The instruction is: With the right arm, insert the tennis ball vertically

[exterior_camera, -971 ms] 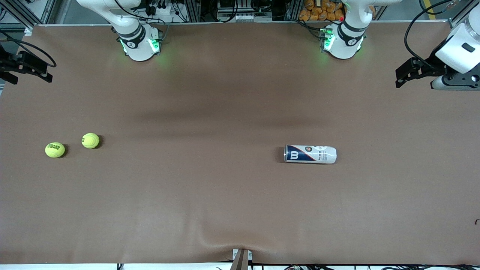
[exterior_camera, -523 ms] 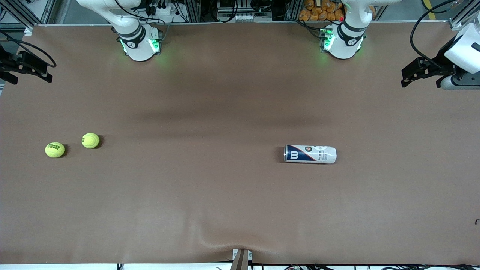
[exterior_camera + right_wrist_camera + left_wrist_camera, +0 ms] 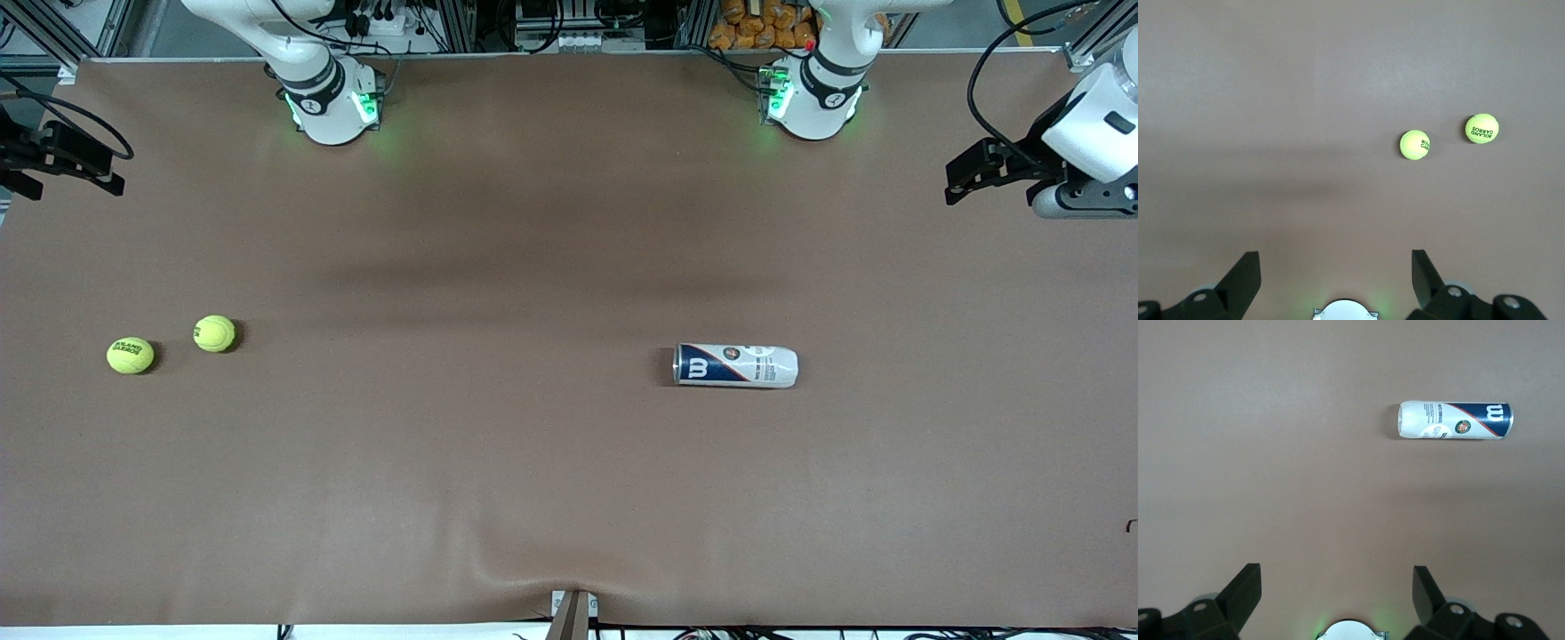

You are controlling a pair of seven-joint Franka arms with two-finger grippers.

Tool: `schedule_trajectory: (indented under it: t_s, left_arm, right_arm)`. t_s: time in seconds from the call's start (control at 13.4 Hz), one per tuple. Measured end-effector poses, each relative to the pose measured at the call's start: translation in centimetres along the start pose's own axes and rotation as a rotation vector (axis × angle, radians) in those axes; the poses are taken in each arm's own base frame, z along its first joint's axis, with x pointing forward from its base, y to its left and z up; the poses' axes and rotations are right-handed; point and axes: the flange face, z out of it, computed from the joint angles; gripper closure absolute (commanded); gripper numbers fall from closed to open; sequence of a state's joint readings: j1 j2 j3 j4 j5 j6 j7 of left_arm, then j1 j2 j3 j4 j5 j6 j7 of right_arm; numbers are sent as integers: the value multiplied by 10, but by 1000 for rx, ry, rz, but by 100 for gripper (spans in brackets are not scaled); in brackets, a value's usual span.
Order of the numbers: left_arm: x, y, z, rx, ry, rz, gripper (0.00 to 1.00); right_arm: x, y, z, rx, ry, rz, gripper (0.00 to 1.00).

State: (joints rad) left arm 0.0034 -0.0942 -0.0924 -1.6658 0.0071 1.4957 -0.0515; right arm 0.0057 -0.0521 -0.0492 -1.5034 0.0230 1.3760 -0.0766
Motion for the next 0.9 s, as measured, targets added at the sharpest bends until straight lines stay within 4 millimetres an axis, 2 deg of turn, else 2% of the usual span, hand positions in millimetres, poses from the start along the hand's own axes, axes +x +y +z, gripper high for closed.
schedule_trajectory:
  t_s: [0.9]
  left_arm:
    - [6, 11, 11, 2, -24, 21, 0]
  right_arm:
    - [0, 0, 0, 0, 0, 0, 0]
